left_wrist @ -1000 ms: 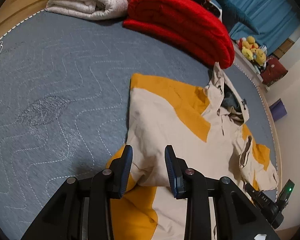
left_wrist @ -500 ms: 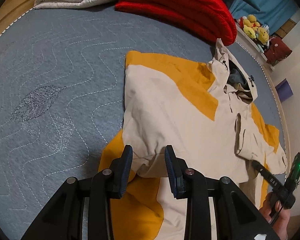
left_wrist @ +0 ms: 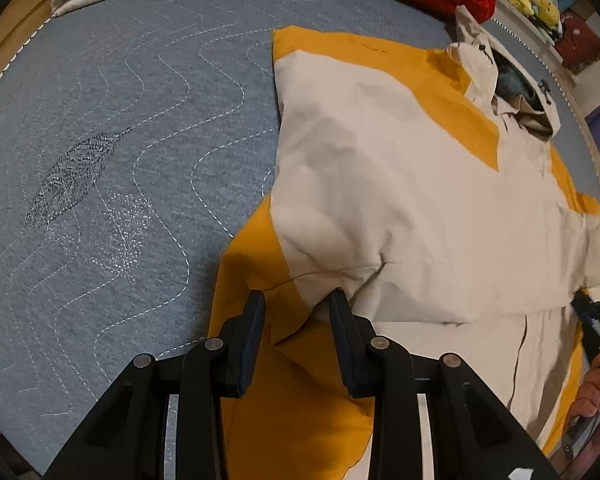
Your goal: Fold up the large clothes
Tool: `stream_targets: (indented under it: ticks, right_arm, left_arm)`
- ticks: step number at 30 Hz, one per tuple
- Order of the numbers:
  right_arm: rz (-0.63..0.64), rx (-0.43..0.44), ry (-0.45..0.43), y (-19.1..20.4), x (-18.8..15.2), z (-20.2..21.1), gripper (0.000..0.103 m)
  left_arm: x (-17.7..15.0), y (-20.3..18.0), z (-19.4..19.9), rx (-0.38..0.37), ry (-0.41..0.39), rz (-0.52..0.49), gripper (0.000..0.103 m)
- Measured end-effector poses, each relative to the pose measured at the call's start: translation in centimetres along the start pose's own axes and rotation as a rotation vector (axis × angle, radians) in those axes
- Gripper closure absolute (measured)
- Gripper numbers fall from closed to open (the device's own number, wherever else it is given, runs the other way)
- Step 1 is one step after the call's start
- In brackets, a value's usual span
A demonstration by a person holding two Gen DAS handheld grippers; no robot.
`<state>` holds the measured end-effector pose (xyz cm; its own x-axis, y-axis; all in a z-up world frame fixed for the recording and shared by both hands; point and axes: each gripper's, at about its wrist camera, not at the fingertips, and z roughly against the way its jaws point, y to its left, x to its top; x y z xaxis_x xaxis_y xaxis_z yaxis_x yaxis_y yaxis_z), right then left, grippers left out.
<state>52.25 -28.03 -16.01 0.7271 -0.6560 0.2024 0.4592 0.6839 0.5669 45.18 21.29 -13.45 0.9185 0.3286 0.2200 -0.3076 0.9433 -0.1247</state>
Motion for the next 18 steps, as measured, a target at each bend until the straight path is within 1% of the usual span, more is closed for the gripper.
stream_targets:
  ticks: [2, 3, 4, 5, 6, 7, 8, 9, 10, 13, 14, 15, 16, 17, 18]
  right_arm:
    - [0.056, -0.055, -0.035, 0.9, -0.1, 0.8, 0.089]
    - [0.084, -0.079, -0.076, 1.6, -0.4, 1.6, 0.088]
    - [0.102, -0.083, -0.101, 2.0, -0.5, 2.1, 0.08]
    - [0.132, -0.086, -0.133, 2.7, -0.9, 2.8, 0.069]
    - [0.166, -0.089, -0.153, 3.4, -1.2, 3.3, 0.062]
    - [0.19, -0.086, -0.154, 3.9, -1.3, 3.4, 0.049]
    - [0.206, -0.083, -0.136, 4.1, -1.3, 3.1, 0.046]
    - [0.206, -0.095, -0.111, 4.0, -1.0, 2.7, 0.046]
    - [0.174, -0.117, -0.073, 3.5, -0.4, 2.0, 0.046]
    - [0.082, -0.141, 0.023, 1.2, 0.7, -0.1, 0.046]
    - [0.053, -0.127, 0.062, 0.3, 1.1, -1.0, 0.047]
    - [0.031, -0.099, 0.082, -0.3, 1.6, -1.6, 0.047]
    - [0.029, -0.078, 0.076, -0.6, 2.1, -1.7, 0.053]
    - [0.039, -0.063, 0.063, -0.5, 2.6, -1.7, 0.07]
    - [0.046, -0.048, 0.052, -0.4, 3.3, -1.6, 0.078]
  left_arm:
    - [-0.1, 0.1, -0.1, 0.0, 0.003, 0.003, 0.073]
    - [-0.1, 0.1, -0.2, -0.001, 0.003, 0.003, 0.073]
    - [0.0, 0.1, -0.3, -0.002, 0.003, 0.003, 0.073]
    - [-0.1, 0.0, -0.3, -0.004, 0.002, 0.004, 0.073]
    - [-0.1, 0.0, -0.3, -0.008, -0.003, 0.009, 0.073]
    - [0.0, 0.0, -0.1, -0.01, -0.007, 0.013, 0.073]
    - [0.0, 0.0, 0.2, -0.013, -0.021, 0.018, 0.073]
    - [0.1, 0.0, 0.5, -0.017, -0.034, 0.016, 0.073]
    - [0.2, -0.2, 0.6, -0.018, -0.041, 0.012, 0.073]
    - [0.4, -0.4, 1.0, -0.022, -0.054, 0.001, 0.073]
    - [0.4, -0.3, 0.9, -0.022, -0.052, 0.004, 0.073]
    - [0.4, -0.2, 0.8, -0.022, -0.048, 0.007, 0.073]
    - [0.5, 0.0, 0.7, -0.024, -0.044, 0.011, 0.073]
    - [0.5, 0.2, 0.7, -0.026, -0.041, 0.016, 0.073]
    - [0.5, 0.3, 0.6, -0.028, -0.038, 0.019, 0.073]
